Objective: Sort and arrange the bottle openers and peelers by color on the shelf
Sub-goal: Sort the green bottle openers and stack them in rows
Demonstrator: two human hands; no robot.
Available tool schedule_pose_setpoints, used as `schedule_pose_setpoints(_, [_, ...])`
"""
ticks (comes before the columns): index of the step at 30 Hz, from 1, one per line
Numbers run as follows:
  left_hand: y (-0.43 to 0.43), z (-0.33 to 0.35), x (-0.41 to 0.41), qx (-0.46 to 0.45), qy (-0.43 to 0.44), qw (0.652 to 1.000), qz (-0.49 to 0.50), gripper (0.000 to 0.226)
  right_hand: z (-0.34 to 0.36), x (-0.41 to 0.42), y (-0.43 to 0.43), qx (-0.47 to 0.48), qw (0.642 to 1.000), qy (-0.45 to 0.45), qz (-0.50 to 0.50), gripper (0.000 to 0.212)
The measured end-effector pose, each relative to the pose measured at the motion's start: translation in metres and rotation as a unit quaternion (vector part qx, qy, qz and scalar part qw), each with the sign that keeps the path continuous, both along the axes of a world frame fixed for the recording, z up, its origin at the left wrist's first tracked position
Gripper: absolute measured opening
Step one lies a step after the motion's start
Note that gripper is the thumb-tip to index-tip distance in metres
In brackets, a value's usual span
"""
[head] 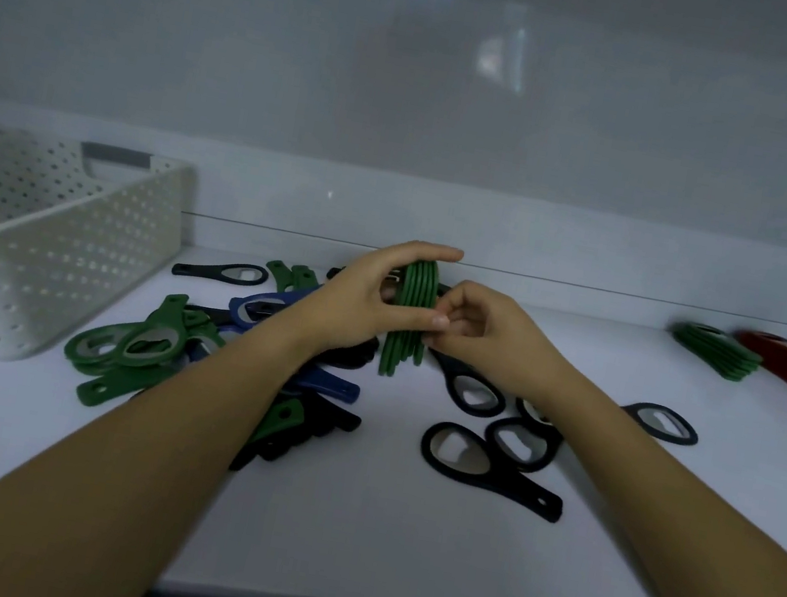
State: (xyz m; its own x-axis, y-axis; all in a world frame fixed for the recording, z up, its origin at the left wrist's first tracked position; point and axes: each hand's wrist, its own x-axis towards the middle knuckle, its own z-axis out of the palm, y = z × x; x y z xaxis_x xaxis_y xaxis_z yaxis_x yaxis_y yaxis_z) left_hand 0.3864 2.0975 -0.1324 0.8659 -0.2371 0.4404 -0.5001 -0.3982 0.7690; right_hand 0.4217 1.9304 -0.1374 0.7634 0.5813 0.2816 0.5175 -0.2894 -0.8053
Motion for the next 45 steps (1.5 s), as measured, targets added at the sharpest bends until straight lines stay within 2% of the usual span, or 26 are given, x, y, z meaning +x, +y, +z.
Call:
schedule_pose_setpoints(3, [0.000, 0.000, 0.000, -0.005, -0.033, 0.999, 0.025, 0.036, -0.001, -0.002, 0.002, 0.007, 1.000, 0.018, 0.004, 0.015])
schedule_pose_setpoints(8, [-0.002, 0.006, -0.002, -0.152, -0.067, 0.984, 0.063, 0.032, 0.004, -0.011, 0.004, 0.058, 0.994, 0.092, 0.023, 0.024])
schedule_pose_setpoints(10, [-0.003, 0.007, -0.003, -0.160, -0.071, 0.982, 0.066, 0.031, 0.004, -0.014, 0.007, 0.082, 0.990, 0.111, 0.027, 0.030])
schedule_pose_setpoints(15, [-0.006, 0.007, -0.004, -0.149, -0.067, 0.985, 0.059, 0.029, 0.000, -0.018, 0.016, 0.097, 0.992, 0.078, -0.003, 0.038])
schedule_pose_setpoints(18, [-0.004, 0.010, -0.006, -0.175, -0.054, 0.982, 0.053, 0.030, 0.000, -0.019, 0.018, 0.130, 0.988, 0.088, -0.006, 0.036])
schedule_pose_setpoints(23, [-0.002, 0.010, -0.006, -0.209, -0.023, 0.977, 0.033, 0.033, 0.003, -0.021, 0.017, 0.178, 0.969, 0.167, 0.038, 0.029])
schedule_pose_setpoints(28, [-0.005, 0.012, -0.005, -0.240, -0.015, 0.970, 0.023, 0.029, 0.001, -0.020, 0.020, 0.191, 0.969, 0.157, 0.003, 0.032])
schedule_pose_setpoints(39, [-0.025, 0.039, -0.002, -0.266, -0.022, 0.964, -0.010, 0.026, 0.035, -0.023, 0.003, 0.155, 0.983, 0.071, -0.061, 0.042])
schedule_pose_setpoints(41, [-0.038, 0.041, 0.003, -0.243, -0.003, 0.970, -0.029, 0.027, 0.037, -0.024, -0.016, 0.138, 0.984, 0.067, -0.086, 0.044])
schedule_pose_setpoints(45, [-0.079, 0.045, 0.018, -0.131, 0.040, 0.989, -0.059, 0.027, 0.037, -0.025, -0.073, 0.109, 0.980, 0.070, -0.152, 0.047])
